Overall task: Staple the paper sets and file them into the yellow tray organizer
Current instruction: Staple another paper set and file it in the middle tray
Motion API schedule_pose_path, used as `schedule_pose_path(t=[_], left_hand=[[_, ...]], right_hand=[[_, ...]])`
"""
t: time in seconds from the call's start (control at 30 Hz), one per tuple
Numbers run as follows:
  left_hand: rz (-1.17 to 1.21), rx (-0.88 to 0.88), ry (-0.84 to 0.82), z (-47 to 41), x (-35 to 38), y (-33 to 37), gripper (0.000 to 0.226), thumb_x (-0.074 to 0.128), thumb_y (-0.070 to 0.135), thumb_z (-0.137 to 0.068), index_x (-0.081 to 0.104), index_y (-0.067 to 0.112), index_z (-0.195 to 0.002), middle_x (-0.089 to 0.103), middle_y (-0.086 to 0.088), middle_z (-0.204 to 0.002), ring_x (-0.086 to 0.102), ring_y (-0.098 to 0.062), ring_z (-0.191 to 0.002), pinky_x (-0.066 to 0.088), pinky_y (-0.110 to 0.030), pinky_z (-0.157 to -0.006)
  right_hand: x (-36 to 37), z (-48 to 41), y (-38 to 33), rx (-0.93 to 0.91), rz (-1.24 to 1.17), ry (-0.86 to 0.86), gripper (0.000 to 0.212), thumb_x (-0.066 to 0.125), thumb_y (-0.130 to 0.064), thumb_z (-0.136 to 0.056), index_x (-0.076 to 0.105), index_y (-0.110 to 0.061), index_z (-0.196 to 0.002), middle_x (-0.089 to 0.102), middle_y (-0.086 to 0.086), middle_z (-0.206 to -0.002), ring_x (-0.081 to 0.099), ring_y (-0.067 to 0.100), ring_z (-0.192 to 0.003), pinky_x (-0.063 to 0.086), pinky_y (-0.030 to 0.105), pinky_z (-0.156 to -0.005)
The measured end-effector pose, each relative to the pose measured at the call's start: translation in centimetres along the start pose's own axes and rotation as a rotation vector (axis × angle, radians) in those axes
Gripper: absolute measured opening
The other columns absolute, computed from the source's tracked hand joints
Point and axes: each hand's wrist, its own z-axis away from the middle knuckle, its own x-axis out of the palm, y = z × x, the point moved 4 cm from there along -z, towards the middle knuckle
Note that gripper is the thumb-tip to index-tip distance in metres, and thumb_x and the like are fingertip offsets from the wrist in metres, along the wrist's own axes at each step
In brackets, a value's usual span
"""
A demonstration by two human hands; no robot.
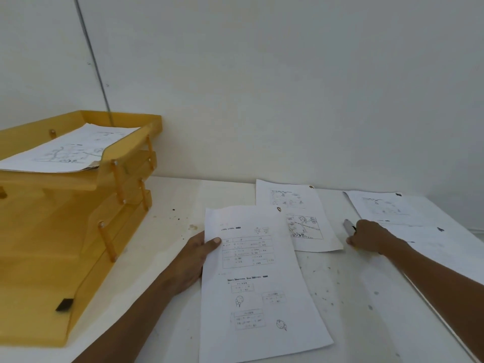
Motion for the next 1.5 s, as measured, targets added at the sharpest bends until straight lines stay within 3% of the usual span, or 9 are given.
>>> schedule_pose_path(t=[0.13, 0.23, 0.33, 0.4, 0.57, 0.73, 0.97, 1.1, 1.5], left_hand=[[0.010, 0.009, 0.003, 0.3, 0.0, -0.1, 0.033, 0.049, 0.015, -0.106, 0.058, 0.008, -0.138, 0.070, -0.012, -0.131, 0.068, -0.033, -0.120, 0.052, -0.053, -0.105], [0.021, 0.008, 0.000, 0.4, 0.0, 0.1, 0.031, 0.049, 0.015, -0.106, 0.059, 0.010, -0.135, 0.071, -0.011, -0.130, 0.069, -0.031, -0.118, 0.056, -0.048, -0.100], [0.035, -0.006, -0.020, 0.3, 0.0, 0.2, 0.031, 0.049, 0.016, -0.106, 0.060, 0.010, -0.135, 0.071, -0.011, -0.130, 0.069, -0.032, -0.119, 0.056, -0.048, -0.101], [0.052, -0.015, -0.034, 0.3, -0.1, 0.2, 0.031, 0.049, 0.016, -0.106, 0.060, 0.010, -0.135, 0.071, -0.012, -0.130, 0.068, -0.032, -0.120, 0.055, -0.049, -0.102], [0.079, -0.024, -0.057, 0.2, -0.2, 0.1, 0.032, 0.050, 0.017, -0.106, 0.059, 0.009, -0.136, 0.071, -0.012, -0.130, 0.068, -0.034, -0.119, 0.055, -0.050, -0.101], [0.075, -0.012, -0.069, 0.1, -0.3, 0.0, 0.033, 0.050, 0.019, -0.106, 0.059, 0.010, -0.136, 0.071, -0.013, -0.130, 0.068, -0.035, -0.119, 0.054, -0.053, -0.103], [0.088, -0.004, -0.094, 0.0, -0.5, 0.1, 0.033, 0.050, 0.019, -0.106, 0.058, 0.010, -0.136, 0.071, -0.012, -0.130, 0.068, -0.035, -0.119, 0.054, -0.053, -0.103], [0.098, -0.002, -0.107, 0.0, -0.4, 0.2, 0.032, 0.050, 0.019, -0.106, 0.058, 0.011, -0.136, 0.071, -0.011, -0.130, 0.068, -0.034, -0.119, 0.056, -0.049, -0.100], [0.127, 0.005, -0.111, 0.0, -0.3, 0.2, 0.033, 0.049, 0.015, -0.106, 0.057, 0.010, -0.138, 0.069, -0.012, -0.132, 0.067, -0.034, -0.122, 0.055, -0.048, -0.102]], right_hand=[[0.1, -0.4, -0.7, 0.045, -0.262, 0.108, 0.021, 0.055, -0.017, -0.093, 0.049, -0.005, -0.077, 0.051, 0.011, -0.070, 0.054, 0.028, -0.067, 0.045, 0.032, -0.061], [-1.0, -0.4, -2.8, 0.110, -0.875, 0.124, 0.013, 0.060, -0.005, -0.087, 0.053, 0.001, -0.078, 0.055, 0.014, -0.064, 0.052, 0.026, -0.054, 0.051, 0.032, -0.056], [-3.1, 0.9, -8.5, -0.026, -1.447, -0.044, 0.006, 0.054, -0.001, -0.090, 0.055, -0.002, -0.095, 0.059, 0.016, -0.073, 0.058, 0.027, -0.065, 0.054, 0.034, -0.067], [-4.7, 2.1, -12.8, -0.200, -1.569, -0.162, 0.006, 0.054, -0.005, -0.094, 0.059, -0.003, -0.095, 0.065, 0.017, -0.087, 0.068, 0.032, -0.085, 0.055, 0.042, -0.083], [-5.9, 4.9, -21.9, -0.545, -1.445, -0.335, 0.020, 0.062, -0.013, -0.095, 0.058, -0.009, -0.114, 0.071, 0.012, -0.111, 0.068, 0.027, -0.110, 0.050, 0.047, -0.098], [-4.5, 6.0, -26.5, -0.716, -1.015, -0.265, 0.027, 0.063, -0.020, -0.096, 0.058, -0.016, -0.123, 0.073, -0.004, -0.117, 0.065, 0.009, -0.111, 0.044, 0.027, -0.083], [-3.4, 5.3, -27.7, -0.759, -0.906, -0.394, 0.026, 0.061, -0.016, -0.098, 0.058, -0.015, -0.124, 0.072, -0.003, -0.121, 0.065, 0.007, -0.117, 0.039, 0.027, -0.100], [-2.7, 4.9, -27.8, -0.795, -0.892, -0.436, 0.028, 0.062, -0.018, -0.097, 0.059, -0.012, -0.124, 0.072, 0.001, -0.120, 0.066, 0.014, -0.117, 0.031, 0.044, -0.117], [-2.1, 5.0, -27.7, -0.822, -0.766, -0.482, 0.025, 0.061, -0.023, -0.098, 0.064, -0.017, -0.123, 0.071, -0.001, -0.121, 0.061, 0.018, -0.121, 0.039, 0.046, -0.114]])
